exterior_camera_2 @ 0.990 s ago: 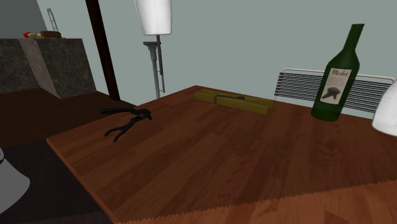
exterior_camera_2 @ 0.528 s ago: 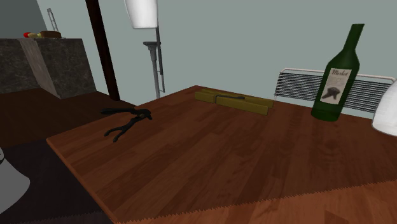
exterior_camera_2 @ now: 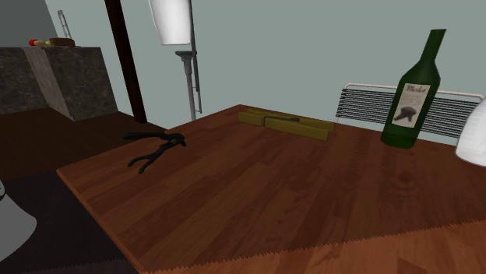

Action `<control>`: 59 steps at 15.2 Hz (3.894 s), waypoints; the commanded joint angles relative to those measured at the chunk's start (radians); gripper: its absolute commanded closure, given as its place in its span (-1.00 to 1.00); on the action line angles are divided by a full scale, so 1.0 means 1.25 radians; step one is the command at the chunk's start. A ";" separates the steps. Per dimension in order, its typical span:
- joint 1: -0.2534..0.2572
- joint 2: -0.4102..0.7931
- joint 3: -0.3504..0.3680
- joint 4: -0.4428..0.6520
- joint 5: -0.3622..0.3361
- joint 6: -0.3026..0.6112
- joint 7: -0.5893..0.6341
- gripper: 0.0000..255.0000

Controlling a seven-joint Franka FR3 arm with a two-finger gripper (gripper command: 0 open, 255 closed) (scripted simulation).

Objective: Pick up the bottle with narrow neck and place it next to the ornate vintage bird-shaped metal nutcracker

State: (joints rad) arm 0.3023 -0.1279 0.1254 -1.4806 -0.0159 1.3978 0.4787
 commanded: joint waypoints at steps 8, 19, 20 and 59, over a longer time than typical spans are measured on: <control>0.000 -0.046 -0.003 -0.154 0.006 0.109 -0.002 1.00; 0.000 -0.078 -0.004 -0.308 0.009 0.231 -0.002 1.00; 0.000 -0.080 -0.004 -0.321 0.009 0.242 -0.002 1.00; 0.002 -0.041 0.002 -0.634 0.004 0.594 0.010 1.00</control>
State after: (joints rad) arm 0.3048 -0.1784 0.1281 -2.2732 -0.0108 2.1403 0.4917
